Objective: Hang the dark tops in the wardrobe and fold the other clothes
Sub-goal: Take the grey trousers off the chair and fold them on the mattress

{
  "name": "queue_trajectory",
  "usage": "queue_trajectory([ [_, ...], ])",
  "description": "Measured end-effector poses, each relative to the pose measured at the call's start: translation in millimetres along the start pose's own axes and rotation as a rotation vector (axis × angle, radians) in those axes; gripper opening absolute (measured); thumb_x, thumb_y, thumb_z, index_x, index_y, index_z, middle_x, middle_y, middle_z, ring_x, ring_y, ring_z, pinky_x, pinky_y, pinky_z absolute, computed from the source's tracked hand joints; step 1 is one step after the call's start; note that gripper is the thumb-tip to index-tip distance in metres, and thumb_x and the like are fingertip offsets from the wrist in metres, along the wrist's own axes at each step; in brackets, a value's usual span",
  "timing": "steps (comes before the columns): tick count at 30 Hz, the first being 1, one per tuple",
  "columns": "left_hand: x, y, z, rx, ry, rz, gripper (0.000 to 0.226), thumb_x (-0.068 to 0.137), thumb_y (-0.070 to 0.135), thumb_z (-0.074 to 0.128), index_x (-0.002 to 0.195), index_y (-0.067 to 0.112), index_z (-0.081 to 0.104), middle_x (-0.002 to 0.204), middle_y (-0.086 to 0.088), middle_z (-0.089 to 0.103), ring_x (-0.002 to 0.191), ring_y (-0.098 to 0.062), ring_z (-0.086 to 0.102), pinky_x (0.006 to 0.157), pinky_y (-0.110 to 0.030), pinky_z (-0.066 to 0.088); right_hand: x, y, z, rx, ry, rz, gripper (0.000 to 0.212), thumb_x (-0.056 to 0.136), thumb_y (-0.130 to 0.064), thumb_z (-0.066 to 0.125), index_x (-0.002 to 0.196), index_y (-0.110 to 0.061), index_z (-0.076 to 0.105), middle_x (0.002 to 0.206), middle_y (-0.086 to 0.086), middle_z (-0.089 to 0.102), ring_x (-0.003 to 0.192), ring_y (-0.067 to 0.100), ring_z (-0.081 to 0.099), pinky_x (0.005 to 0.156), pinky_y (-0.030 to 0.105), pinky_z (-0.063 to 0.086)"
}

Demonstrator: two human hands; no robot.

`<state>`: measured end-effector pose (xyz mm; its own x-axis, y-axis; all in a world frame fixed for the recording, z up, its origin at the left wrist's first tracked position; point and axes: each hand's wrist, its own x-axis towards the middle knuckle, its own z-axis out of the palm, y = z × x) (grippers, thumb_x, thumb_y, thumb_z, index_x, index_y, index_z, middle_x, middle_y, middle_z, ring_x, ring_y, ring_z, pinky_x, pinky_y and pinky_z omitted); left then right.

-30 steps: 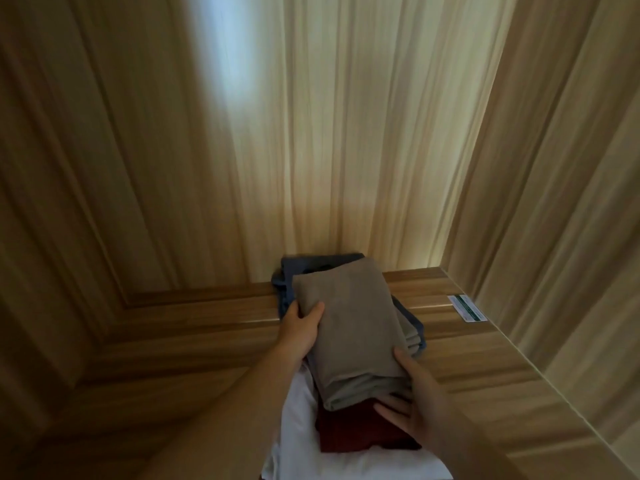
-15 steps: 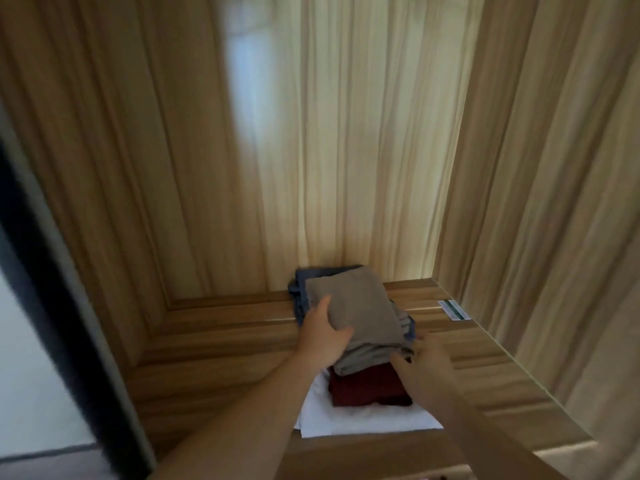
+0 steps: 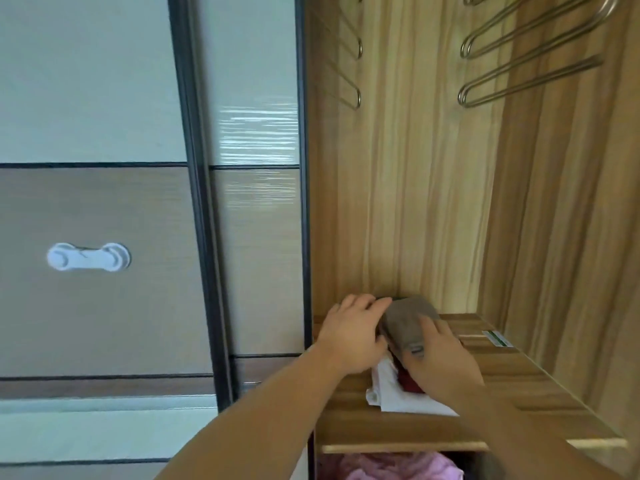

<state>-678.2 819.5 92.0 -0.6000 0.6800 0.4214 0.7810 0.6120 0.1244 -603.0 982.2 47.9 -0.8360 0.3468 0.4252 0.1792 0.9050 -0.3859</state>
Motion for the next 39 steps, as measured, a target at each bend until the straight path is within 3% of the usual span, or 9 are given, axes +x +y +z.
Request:
queue_trajectory([
  [8, -95.3, -39.8, -49.8, 0.138, 0.080, 0.252, 0.059, 0.091, 0.029, 0.050, 0.148, 0.026, 0.034, 0.147, -0.001, 0.040, 0.137, -0.022, 0.030, 0.111, -0.041, 0.030, -64.4, -90.4, 6.4, 0.000, 0.044, 0.013, 0.058, 0.089, -0.041, 0.054, 0.141, -0.026, 0.034, 0.126, 0.000, 0.046, 0.106, 0.021, 0.055, 0.077, 0.035, 0.049],
  [15, -161.9, -88.1, -106.2, 0.272, 0.160, 0.167, 0.059, 0.088, 0.032, 0.052, 0.145, 0.030, 0.036, 0.147, 0.002, 0.037, 0.138, -0.022, 0.026, 0.110, -0.040, 0.026, -100.2, -173.0, 0.2, 0.110, -0.016, -0.010, 0.063, 0.089, -0.040, 0.055, 0.145, -0.024, 0.031, 0.139, 0.003, 0.039, 0.117, 0.028, 0.053, 0.091, 0.041, 0.049],
  [20, -198.1, -113.1, -146.6, 0.396, 0.184, 0.035, 0.063, 0.080, 0.031, 0.062, 0.140, 0.028, 0.045, 0.148, -0.002, 0.039, 0.139, -0.027, 0.030, 0.109, -0.042, 0.026, -117.6, -221.8, 1.5, 0.183, 0.019, -0.028, 0.063, 0.090, -0.040, 0.057, 0.145, -0.024, 0.030, 0.143, 0.001, 0.036, 0.113, 0.020, 0.053, 0.082, 0.028, 0.044],
  [26, -224.4, -164.3, -176.2, 0.558, 0.222, -0.008, 0.082, 0.053, 0.027, 0.085, 0.131, 0.028, 0.060, 0.141, -0.007, 0.054, 0.131, -0.033, 0.050, 0.103, -0.051, 0.040, -125.6, -291.6, 21.9, 0.278, -0.009, -0.056, 0.064, 0.089, -0.037, 0.059, 0.145, -0.025, 0.030, 0.141, -0.002, 0.034, 0.112, 0.019, 0.053, 0.082, 0.029, 0.045],
  [28, -227.3, -191.0, -171.6, 0.669, 0.129, 0.007, 0.080, 0.073, 0.029, 0.073, 0.146, 0.033, 0.039, 0.158, -0.005, 0.029, 0.146, -0.032, 0.024, 0.115, -0.055, 0.018, -125.4, -317.5, 36.6, 0.476, -0.030, 0.056, 0.065, 0.087, -0.032, 0.062, 0.144, -0.023, 0.032, 0.138, 0.001, 0.037, 0.105, 0.017, 0.052, 0.086, 0.028, 0.044],
  [31, -223.7, -231.1, -163.0, 0.791, 0.033, 0.084, 0.085, 0.088, 0.035, 0.060, 0.154, 0.033, 0.006, 0.163, -0.003, -0.015, 0.147, -0.031, -0.013, 0.113, -0.057, -0.013, -125.6, -354.5, 66.1, 0.694, 0.006, 0.226, 0.074, 0.086, -0.025, 0.066, 0.148, -0.020, 0.026, 0.143, 0.004, 0.030, 0.107, 0.016, 0.047, 0.093, 0.027, 0.040],
  [33, -221.9, -245.6, -165.3, 0.822, 0.033, 0.176, 0.103, 0.075, 0.043, 0.075, 0.155, 0.032, 0.011, 0.161, -0.005, -0.015, 0.149, -0.032, -0.002, 0.115, -0.059, -0.002, -123.3, -375.3, 86.6, 0.747, 0.087, 0.309, 0.080, 0.086, -0.024, 0.067, 0.150, -0.019, 0.020, 0.149, 0.005, 0.019, 0.122, 0.024, 0.044, 0.102, 0.032, 0.041],
  [36, -221.6, -253.0, -170.6, 0.826, 0.143, 0.304, 0.110, 0.050, 0.054, 0.087, 0.147, 0.031, 0.039, 0.160, -0.006, 0.025, 0.144, -0.030, 0.031, 0.111, -0.057, 0.027, -117.8, -396.9, 108.5, 0.750, 0.152, 0.412, 0.082, 0.087, -0.024, 0.064, 0.152, -0.017, 0.014, 0.158, 0.006, 0.005, 0.138, 0.029, 0.030, 0.111, 0.038, 0.033],
  [39, -218.0, -255.8, -170.3, 0.827, 0.186, 0.360, 0.110, 0.044, 0.059, 0.087, 0.143, 0.033, 0.047, 0.156, -0.004, 0.035, 0.141, -0.027, 0.037, 0.109, -0.054, 0.034, -112.1, -406.8, 120.3, 0.765, 0.236, 0.457, 0.084, 0.088, -0.022, 0.063, 0.153, -0.014, 0.011, 0.160, 0.009, 0.002, 0.143, 0.030, 0.018, 0.115, 0.038, 0.025],
])
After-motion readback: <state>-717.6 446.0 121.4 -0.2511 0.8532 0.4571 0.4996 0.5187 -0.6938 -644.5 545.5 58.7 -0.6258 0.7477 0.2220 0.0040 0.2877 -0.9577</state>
